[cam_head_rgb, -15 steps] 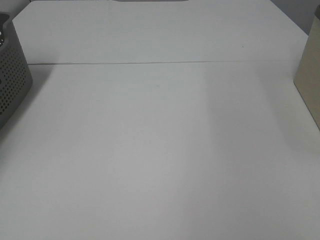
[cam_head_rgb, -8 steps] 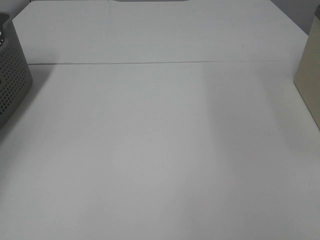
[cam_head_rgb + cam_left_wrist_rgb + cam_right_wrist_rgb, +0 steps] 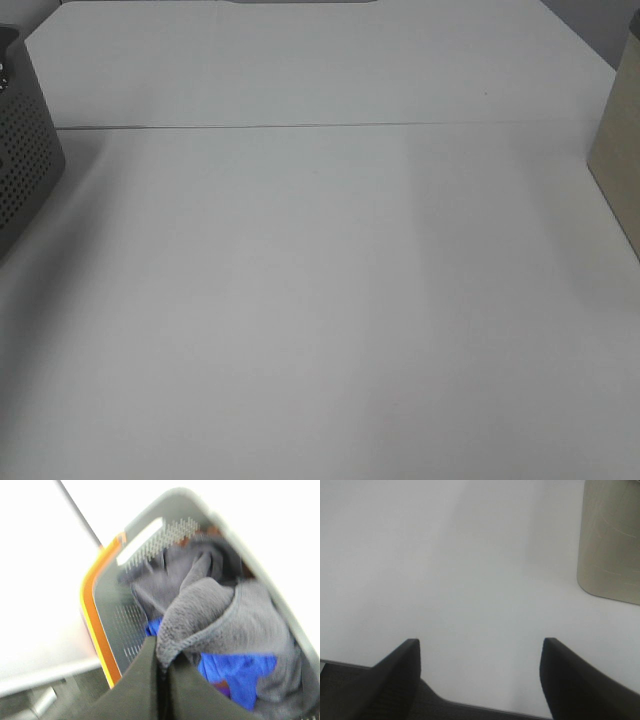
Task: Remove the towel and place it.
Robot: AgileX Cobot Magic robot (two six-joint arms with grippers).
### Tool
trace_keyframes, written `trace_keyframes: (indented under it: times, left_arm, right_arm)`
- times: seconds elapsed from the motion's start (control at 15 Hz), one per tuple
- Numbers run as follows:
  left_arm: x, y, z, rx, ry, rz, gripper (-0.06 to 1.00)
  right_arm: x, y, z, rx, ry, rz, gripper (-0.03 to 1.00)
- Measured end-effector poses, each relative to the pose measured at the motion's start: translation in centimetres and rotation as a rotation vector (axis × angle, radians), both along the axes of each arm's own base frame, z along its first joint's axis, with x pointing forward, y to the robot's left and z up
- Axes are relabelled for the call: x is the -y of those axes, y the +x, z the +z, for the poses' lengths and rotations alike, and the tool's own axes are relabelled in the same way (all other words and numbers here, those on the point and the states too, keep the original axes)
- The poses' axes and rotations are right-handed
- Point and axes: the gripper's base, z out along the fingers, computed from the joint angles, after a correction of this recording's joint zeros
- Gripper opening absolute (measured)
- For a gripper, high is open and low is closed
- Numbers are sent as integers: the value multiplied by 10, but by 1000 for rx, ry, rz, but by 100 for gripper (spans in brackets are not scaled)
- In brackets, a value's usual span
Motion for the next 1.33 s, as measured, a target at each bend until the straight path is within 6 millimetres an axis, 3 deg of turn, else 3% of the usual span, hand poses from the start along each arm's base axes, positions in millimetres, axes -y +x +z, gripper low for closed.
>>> trace_keyframes:
  times: [0.07, 0.13, 0.2, 0.4, 0.87, 1.07, 1.33]
  left_arm:
    - [20, 0, 12, 41, 11, -64, 0]
    - [67, -4, 32, 112, 34, -218, 0]
    - [92, -8, 40, 142, 52, -312, 0]
    - [142, -19, 44, 161, 105, -510, 0]
    - [221, -51, 44, 184, 172, -757, 0]
    - [245, -66, 44, 196, 199, -829, 0]
    - [269, -83, 44, 202, 170, -895, 0]
  right_arm:
    - [0, 0, 0, 0, 0, 0, 66]
    - [0, 0, 0, 0, 0, 0, 66]
    - [0, 0, 0, 0, 0, 0, 66]
    - [0, 0, 0, 0, 0, 0, 66]
    - [0, 0, 0, 0, 0, 0, 66]
    - [-5, 12, 7, -22, 12, 51, 66]
    - [-27, 69, 28, 77, 63, 276, 66]
